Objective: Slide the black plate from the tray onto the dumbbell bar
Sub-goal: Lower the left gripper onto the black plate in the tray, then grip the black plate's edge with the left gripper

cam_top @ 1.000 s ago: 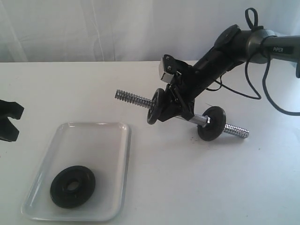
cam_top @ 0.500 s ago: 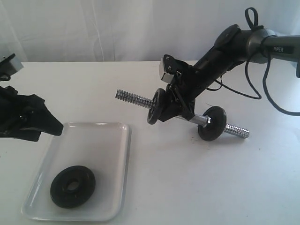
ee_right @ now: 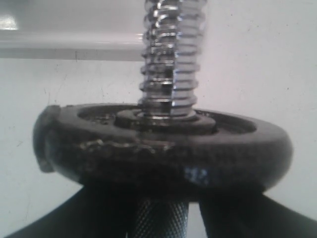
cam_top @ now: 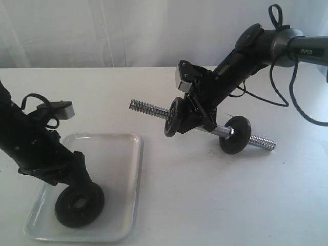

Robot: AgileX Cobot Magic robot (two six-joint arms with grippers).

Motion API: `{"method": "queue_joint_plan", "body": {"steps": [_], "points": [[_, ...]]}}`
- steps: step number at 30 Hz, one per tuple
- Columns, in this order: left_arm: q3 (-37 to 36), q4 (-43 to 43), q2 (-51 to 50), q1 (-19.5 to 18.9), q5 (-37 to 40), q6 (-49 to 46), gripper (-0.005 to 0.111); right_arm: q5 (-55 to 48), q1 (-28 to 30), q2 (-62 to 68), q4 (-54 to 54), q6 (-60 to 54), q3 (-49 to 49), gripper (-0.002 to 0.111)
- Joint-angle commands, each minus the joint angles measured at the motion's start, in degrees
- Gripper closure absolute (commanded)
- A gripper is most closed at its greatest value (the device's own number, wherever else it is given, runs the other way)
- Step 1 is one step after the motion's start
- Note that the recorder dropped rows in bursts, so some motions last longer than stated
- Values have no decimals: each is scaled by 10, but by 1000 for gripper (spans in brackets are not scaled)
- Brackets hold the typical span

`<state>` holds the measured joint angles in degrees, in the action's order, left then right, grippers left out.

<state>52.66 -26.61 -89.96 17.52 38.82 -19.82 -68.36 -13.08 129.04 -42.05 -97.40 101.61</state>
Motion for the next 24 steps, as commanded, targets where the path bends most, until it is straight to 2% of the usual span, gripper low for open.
{"method": "queue_joint_plan", "body": {"steps": [1,2,3,6,13,18,24], "points": [[1,40,-17,39,-12,22,9,-16,5,-21,-34,1,9,108],[1,40,-24,46,-12,23,2,-16,5,-21,-34,1,9,108],[1,39,-28,51,-12,23,1,-16,5,-21,-34,1,9,108],[1,48,-43,66,-19,23,1,-16,5,-21,-34,1,9,108],[1,66,-54,68,-24,67,1,-16,5,-21,-33,4,9,108],[1,220,-54,106,-38,194,2,-16,5,-21,-33,4,9,108],[1,240,-54,135,-63,222,2,-16,5,-21,-33,4,9,108]]}}
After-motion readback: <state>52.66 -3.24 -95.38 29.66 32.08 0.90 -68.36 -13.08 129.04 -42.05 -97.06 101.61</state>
